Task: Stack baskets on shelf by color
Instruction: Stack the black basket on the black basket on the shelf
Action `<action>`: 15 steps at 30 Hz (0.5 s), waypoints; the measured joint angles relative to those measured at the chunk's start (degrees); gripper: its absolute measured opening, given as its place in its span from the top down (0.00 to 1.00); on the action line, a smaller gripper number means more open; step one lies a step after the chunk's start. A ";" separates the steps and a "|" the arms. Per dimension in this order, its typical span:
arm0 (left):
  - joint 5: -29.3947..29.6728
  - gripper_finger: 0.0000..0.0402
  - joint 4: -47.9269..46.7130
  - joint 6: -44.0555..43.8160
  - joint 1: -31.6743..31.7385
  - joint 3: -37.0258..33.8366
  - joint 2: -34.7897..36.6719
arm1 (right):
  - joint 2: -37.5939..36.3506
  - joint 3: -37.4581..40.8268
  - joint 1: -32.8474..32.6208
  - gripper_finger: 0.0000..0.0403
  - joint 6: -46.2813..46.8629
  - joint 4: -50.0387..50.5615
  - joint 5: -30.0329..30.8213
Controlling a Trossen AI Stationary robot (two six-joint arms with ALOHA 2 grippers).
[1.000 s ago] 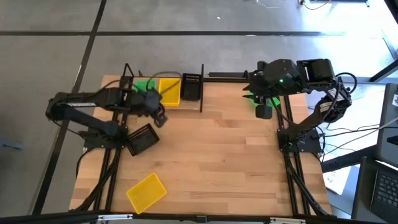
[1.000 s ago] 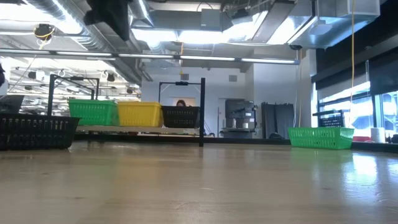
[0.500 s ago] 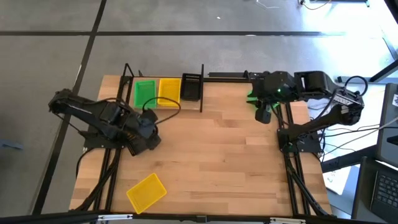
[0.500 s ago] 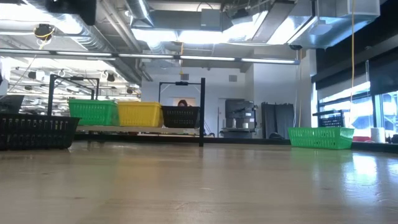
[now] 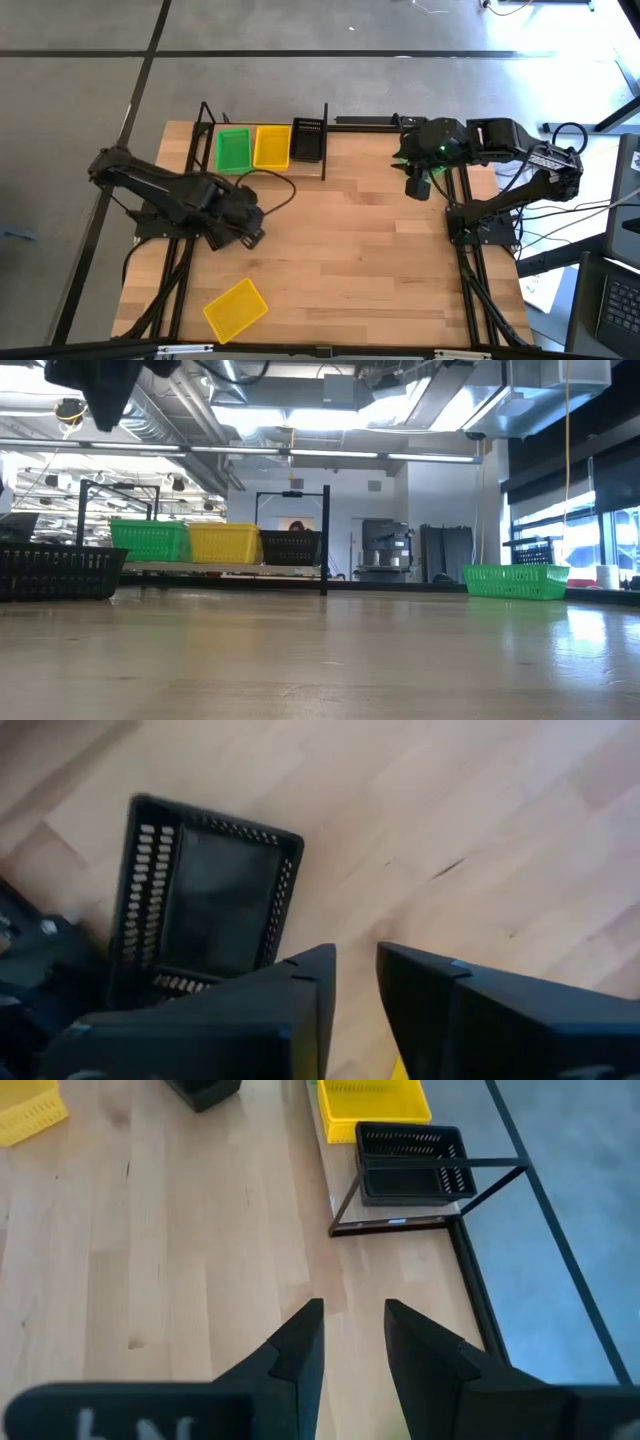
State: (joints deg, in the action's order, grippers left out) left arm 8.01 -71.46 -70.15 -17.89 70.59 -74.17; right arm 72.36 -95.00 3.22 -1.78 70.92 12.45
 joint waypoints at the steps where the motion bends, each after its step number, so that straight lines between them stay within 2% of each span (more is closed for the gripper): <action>1: -0.16 0.82 0.06 -0.91 -0.02 0.00 -0.91 | 0.00 0.00 0.00 0.73 -0.19 -0.09 0.00; 8: -0.70 0.81 0.28 -4.45 0.28 0.00 -8.72 | 0.00 -0.02 0.00 0.73 -0.28 -0.05 -0.02; 15: -0.65 0.80 0.09 1.09 1.62 0.00 -16.66 | 0.00 -0.07 0.00 0.73 -0.29 -0.72 -0.02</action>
State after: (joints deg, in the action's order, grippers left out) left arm 7.36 -71.37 -69.06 -16.27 70.59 -90.83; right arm 72.36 -95.07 3.22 -2.07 70.20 12.43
